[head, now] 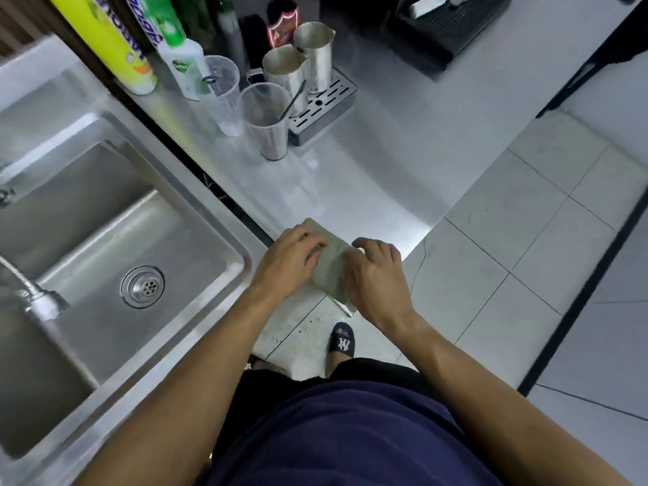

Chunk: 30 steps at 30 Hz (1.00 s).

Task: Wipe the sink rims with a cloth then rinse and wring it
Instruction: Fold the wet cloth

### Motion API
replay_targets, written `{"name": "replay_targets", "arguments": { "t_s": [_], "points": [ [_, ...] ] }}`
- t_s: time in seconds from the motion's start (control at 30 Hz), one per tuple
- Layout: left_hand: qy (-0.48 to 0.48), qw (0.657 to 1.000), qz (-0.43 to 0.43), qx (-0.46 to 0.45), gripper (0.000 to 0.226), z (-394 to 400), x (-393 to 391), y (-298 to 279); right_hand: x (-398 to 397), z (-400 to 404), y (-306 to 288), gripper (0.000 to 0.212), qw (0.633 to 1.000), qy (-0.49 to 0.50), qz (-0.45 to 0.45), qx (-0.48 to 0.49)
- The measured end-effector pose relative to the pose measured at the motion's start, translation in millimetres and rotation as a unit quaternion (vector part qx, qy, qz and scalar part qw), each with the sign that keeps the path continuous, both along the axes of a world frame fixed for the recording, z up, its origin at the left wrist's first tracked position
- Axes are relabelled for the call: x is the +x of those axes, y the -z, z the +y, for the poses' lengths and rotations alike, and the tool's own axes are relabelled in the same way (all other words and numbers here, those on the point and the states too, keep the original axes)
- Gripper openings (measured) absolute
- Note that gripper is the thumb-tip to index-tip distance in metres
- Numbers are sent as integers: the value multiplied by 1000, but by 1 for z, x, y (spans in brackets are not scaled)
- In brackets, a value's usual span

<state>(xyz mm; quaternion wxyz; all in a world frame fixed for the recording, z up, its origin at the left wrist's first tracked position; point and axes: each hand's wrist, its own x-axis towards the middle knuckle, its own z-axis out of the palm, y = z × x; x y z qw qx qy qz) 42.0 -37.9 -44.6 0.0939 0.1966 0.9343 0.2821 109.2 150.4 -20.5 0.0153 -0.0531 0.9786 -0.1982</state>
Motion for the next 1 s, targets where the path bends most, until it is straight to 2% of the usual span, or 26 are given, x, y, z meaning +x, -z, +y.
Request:
{"name": "replay_targets", "arguments": {
  "t_s": [0.17,0.37,0.6,0.67,0.77,1.0],
  "points": [
    [-53,998,18,14,20,4,9,11,-7,3,17,29,991,-81,-39,-98],
    [-75,994,80,22,19,8,30,30,-11,6,39,20,990,-113,0,-89],
    [-30,997,61,29,19,11,12,35,-8,5,48,12,991,-112,59,-45],
    [-8,997,68,29,21,10,11,32,-10,3,49,10,992,-108,48,-42],
    [10,998,65,9,27,8,17,32,-13,2,49,20,993,-106,19,-55],
    [-36,988,151,-6,10,12,40,29,-15,5,41,12,992,-107,-9,-66]
  ]
}}
